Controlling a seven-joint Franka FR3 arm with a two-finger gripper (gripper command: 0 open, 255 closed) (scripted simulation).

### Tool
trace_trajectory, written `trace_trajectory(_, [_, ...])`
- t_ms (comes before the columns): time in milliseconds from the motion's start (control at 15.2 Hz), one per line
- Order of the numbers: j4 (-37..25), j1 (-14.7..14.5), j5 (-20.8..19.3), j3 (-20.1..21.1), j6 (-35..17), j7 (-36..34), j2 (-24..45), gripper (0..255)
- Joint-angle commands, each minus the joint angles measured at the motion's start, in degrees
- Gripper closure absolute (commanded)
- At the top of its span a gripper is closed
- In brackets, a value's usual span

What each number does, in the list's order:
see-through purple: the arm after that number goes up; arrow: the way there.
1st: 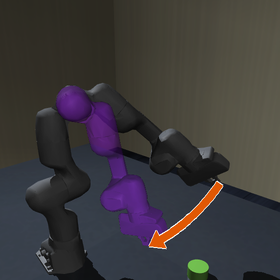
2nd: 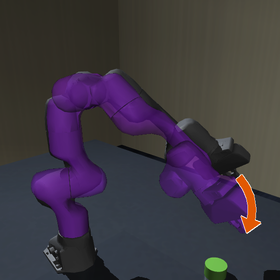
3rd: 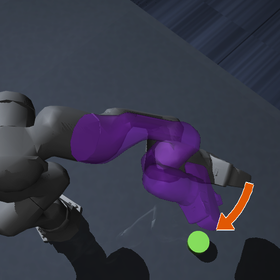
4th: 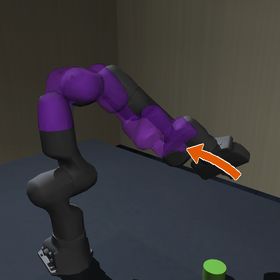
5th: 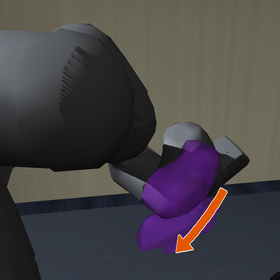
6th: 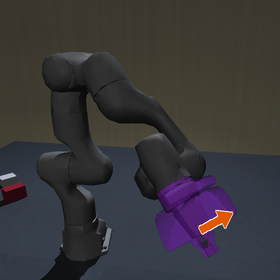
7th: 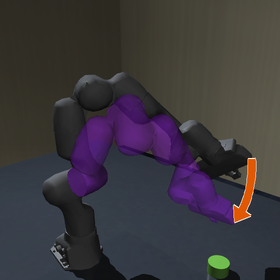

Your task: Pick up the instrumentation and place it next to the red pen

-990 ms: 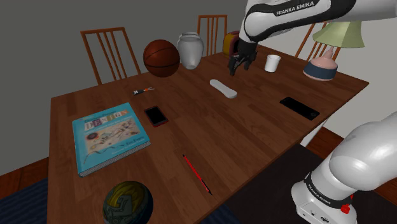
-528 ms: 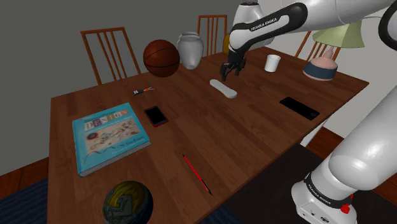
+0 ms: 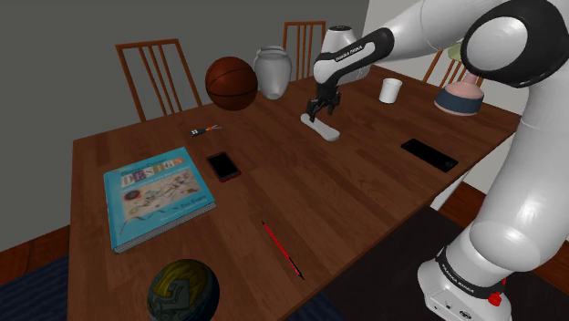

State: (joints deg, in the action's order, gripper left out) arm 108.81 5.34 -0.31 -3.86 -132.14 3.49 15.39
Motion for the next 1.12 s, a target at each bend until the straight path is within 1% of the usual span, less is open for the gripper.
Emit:
trace_trajectory(0, [-0.87, 0.27, 0.24, -0.05, -1.05, 0.34, 1.95, 0])
trace_trajectory(396, [-0.42, 0.41, 0.46, 0.03, -4.32, 0.48, 4.77, 0])
trace_trajectory(858, [-0.43, 0.41, 0.46, 0.03, -4.31, 0.48, 4.77, 0])
trace_trajectory(924, [-0.43, 0.41, 0.46, 0.03, -4.31, 0.48, 4.77, 255])
trace_trajectory(1056, [-0.44, 0.41, 0.46, 0.03, -4.31, 0.48, 4.78, 255])
